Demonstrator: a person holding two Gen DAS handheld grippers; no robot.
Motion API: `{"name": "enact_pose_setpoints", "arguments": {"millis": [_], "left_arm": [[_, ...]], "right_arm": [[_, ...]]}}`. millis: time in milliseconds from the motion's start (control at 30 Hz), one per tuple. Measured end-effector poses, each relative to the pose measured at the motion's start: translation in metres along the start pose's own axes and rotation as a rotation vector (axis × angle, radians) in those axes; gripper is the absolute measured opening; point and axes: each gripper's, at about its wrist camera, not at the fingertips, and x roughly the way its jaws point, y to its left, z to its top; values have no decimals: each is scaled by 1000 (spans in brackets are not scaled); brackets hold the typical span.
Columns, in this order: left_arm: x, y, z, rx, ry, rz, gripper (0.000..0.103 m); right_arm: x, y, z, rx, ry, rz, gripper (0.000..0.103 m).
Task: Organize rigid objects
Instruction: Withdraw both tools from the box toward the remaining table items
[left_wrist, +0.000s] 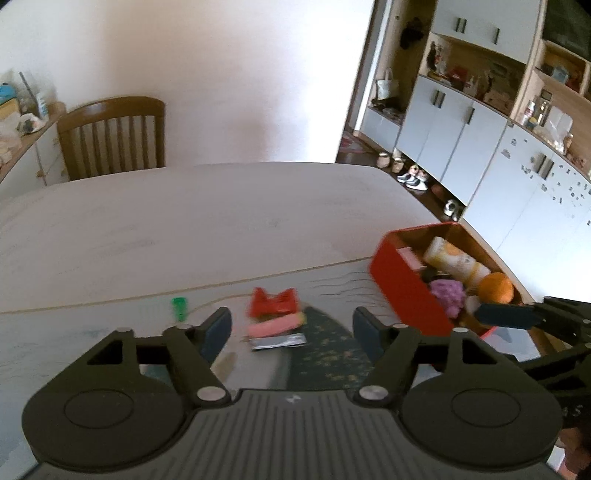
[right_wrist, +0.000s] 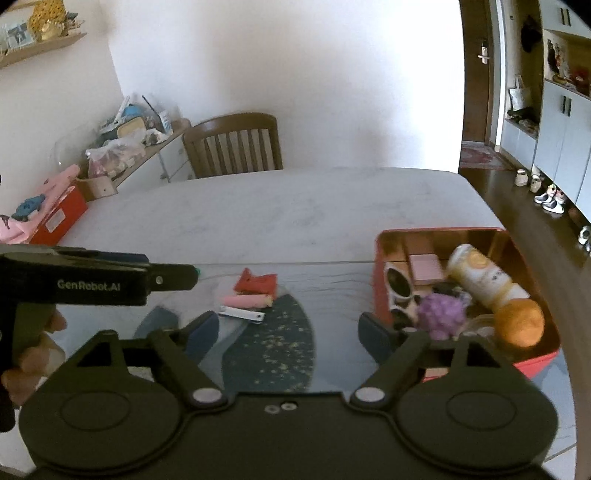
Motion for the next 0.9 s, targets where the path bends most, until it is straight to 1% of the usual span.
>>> {"name": "enact_pose_setpoints", "arguments": {"millis": [100,233,400,600,667,800,900], "left_arm": [[-1,20,-4,-13,-15,14,82],[3,44,-6,-34,-23,33,82],[15,69,-10,-72,-16,58,82],[36,93,-10,-112,-14,94,82],[45,98,-10,-122,-10,116,82],[63,107,-12,-141,1,129,82],[76,109,-14,-128,8,136,82]], "right_arm": [[7,11,2,2,7,3,96],[17,25,3,-13,21,7,101],[32,40,5,-29,33,6,103],[56,49,7,-45,60,-24,103],[64,50,9,-56,66,-33,103],[84,51,12,-71,85,-42,103],[99,50,13,-79,101,-52,102]]}}
